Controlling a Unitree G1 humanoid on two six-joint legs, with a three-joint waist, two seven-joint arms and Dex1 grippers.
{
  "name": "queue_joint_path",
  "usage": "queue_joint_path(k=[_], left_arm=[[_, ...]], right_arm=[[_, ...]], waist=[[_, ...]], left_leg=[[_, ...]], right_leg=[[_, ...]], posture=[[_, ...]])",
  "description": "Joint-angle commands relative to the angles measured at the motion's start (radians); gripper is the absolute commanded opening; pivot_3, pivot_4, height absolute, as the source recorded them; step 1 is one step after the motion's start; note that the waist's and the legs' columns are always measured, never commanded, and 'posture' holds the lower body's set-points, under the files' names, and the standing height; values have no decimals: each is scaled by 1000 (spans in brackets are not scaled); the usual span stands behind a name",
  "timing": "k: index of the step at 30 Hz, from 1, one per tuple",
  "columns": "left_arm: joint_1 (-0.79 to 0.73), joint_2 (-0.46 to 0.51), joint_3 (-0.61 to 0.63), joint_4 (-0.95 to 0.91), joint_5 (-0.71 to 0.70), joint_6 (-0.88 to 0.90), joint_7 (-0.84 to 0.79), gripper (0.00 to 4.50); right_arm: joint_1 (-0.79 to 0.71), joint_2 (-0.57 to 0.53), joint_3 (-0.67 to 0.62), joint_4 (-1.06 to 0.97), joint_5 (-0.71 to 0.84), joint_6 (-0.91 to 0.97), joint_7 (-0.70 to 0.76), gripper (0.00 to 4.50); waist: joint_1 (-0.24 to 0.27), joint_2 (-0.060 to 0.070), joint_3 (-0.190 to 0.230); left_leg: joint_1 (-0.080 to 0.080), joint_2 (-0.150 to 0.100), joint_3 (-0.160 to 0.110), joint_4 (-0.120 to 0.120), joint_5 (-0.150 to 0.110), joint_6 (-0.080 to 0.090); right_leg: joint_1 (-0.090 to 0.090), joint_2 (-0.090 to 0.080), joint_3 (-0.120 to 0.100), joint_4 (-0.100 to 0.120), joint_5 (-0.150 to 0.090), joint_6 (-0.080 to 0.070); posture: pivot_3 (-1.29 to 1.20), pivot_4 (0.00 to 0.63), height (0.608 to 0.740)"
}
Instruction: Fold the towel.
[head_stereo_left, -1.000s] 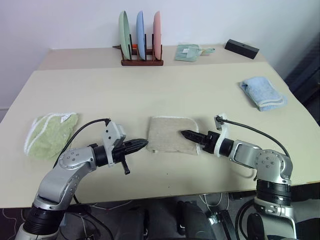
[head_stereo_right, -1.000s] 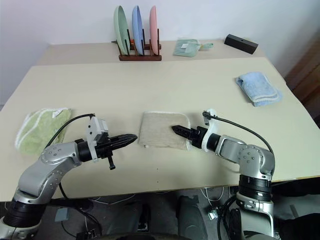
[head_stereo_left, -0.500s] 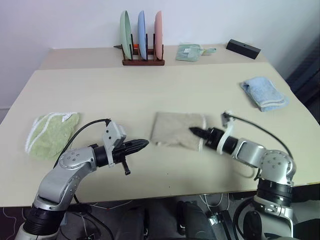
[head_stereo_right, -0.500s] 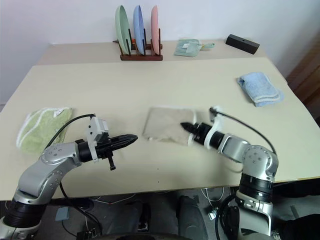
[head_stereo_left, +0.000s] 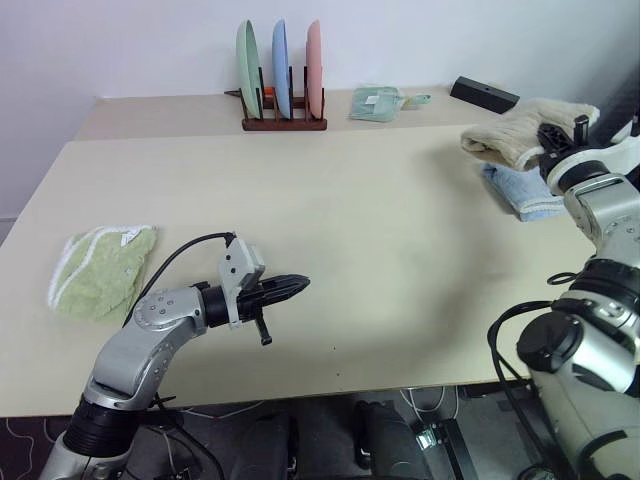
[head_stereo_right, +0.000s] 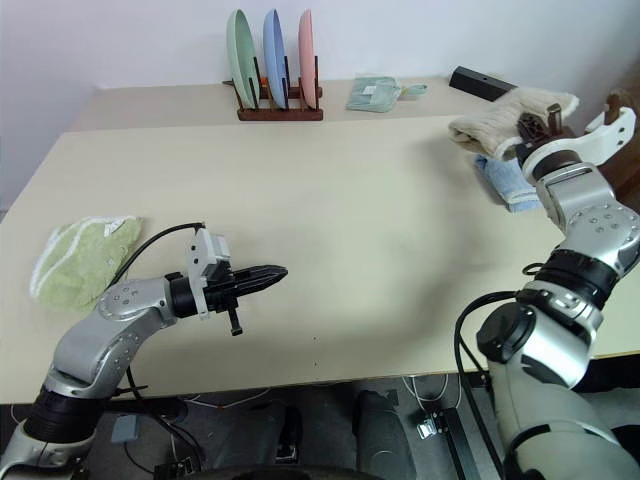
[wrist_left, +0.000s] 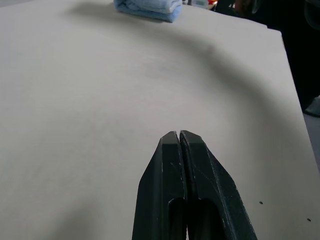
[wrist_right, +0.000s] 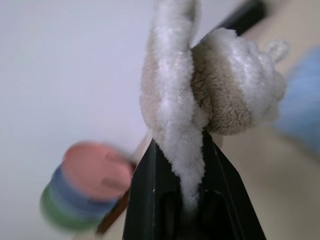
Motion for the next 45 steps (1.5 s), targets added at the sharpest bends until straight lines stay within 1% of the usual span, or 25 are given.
queue_joint_path(k=[1,3,5,11,12,13,16,17,19,22,25,29,31,33,35,37,38,39,41,43,45], left_arm=[[-13,-10,-13,-13,5,-24,-7,0],[-4,-13,-17,-21,9,-26,-1,0],[9,-15,-16,-32,10,-26,5,0],[56,-11,-7,-66,7,-21,24,0],[58,-10,-7,-68,7,-21,25,0],[61,-7,-8,-70,8,-21,26,0],[68,-3,-10,-76,9,-21,27,0],[69,-1,-12,-77,10,-21,27,0],[73,2,-12,-79,11,-21,26,0],[79,6,-10,-82,14,-23,26,0],[91,3,6,-76,27,-36,44,0],[97,5,44,-34,55,-71,76,0],[96,6,52,-24,59,-73,81,0],[101,13,62,-12,79,-97,82,0],[104,21,107,21,98,-136,99,0],[100,21,139,57,135,-186,134,0],[99,23,155,79,153,-202,153,0],[105,35,182,109,176,-234,166,0],[109,47,219,152,209,-275,195,0],[124,34,264,174,196,-282,222,0],[149,17,295,175,179,-285,235,0]], right_arm=[[-60,-79,-8,236,-49,-138,29,81],[-57,-99,6,367,-92,-220,8,81],[-62,-111,11,434,-116,-278,4,81],[-83,-131,18,503,-145,-334,44,81],[-84,-132,19,503,-146,-337,54,784],[-85,-133,24,498,-152,-343,65,1040],[-86,-135,63,479,-189,-371,85,2514],[-84,-136,89,467,-217,-390,85,3058],[-78,-139,134,438,-261,-416,82,3988],[-45,-144,209,369,-345,-459,48,3988],[26,-136,258,227,-411,-475,-13,3988],[149,-90,312,-38,-444,-395,-52,3988],[189,-72,321,-125,-441,-331,-75,3988],[229,-63,339,-204,-468,-310,-93,3988],[273,-70,438,-313,-532,-350,-1,3988],[297,-73,522,-390,-542,-371,141,3988],[320,-80,579,-431,-553,-385,232,3988],[359,-93,662,-491,-580,-409,336,3988],[420,-116,768,-572,-614,-444,487,3988],[484,-126,824,-633,-596,-459,620,3988],[526,-127,850,-664,-571,-452,713,3988]], waist=[[0,0,0],[1,0,0],[-1,0,0],[-3,3,2],[0,3,2],[2,3,2],[1,3,2],[1,3,2],[0,3,2],[1,4,2],[4,4,2],[2,5,2],[-3,6,1],[-2,6,1],[-1,7,1],[-4,7,1],[-5,7,1],[-3,7,1],[-1,7,0],[5,6,0],[9,6,0]], left_leg=[[0,0,0,0,0,0],[0,0,0,0,0,0],[0,1,0,0,0,0],[0,1,0,0,0,0],[0,1,0,0,0,0],[0,1,0,0,0,0],[0,1,0,0,0,0],[0,1,0,0,0,0],[0,1,0,0,0,0],[0,1,0,0,0,0],[0,1,0,0,0,0],[0,1,-1,0,0,-1],[0,1,0,0,0,0],[1,1,0,0,0,0],[1,1,0,0,0,0],[1,1,0,0,0,0],[1,1,0,0,0,0],[1,1,0,0,0,0],[1,2,0,0,0,0],[1,2,-1,0,0,0],[0,2,-2,0,0,0]], right_leg=[[0,0,0,0,0,0],[1,1,1,-1,0,1],[2,2,1,-3,0,0],[1,1,2,-3,0,1],[1,1,2,-3,1,1],[2,1,2,-3,1,1],[2,1,2,-4,1,1],[2,1,2,-4,1,1],[2,1,2,-3,1,1],[1,1,2,-3,1,1],[2,1,2,-3,1,1],[1,-1,2,-3,1,1],[1,0,2,-2,1,1],[1,0,2,-1,1,1],[1,0,2,-1,1,1],[0,0,1,0,1,1],[0,0,2,0,1,1],[0,1,1,0,1,1],[0,2,1,0,1,1],[0,2,1,0,1,1],[1,1,0,-1,1,1]], posture=[[0,150,740],[0,150,740],[0,150,740],[0,150,740],[0,150,740],[0,150,740],[0,150,740],[0,150,740],[0,150,740],[0,150,740],[0,150,740],[0,150,740],[0,150,740],[0,150,740],[0,150,740],[0,150,740],[0,150,740],[0,150,740],[0,150,740],[0,150,740],[0,150,740]])
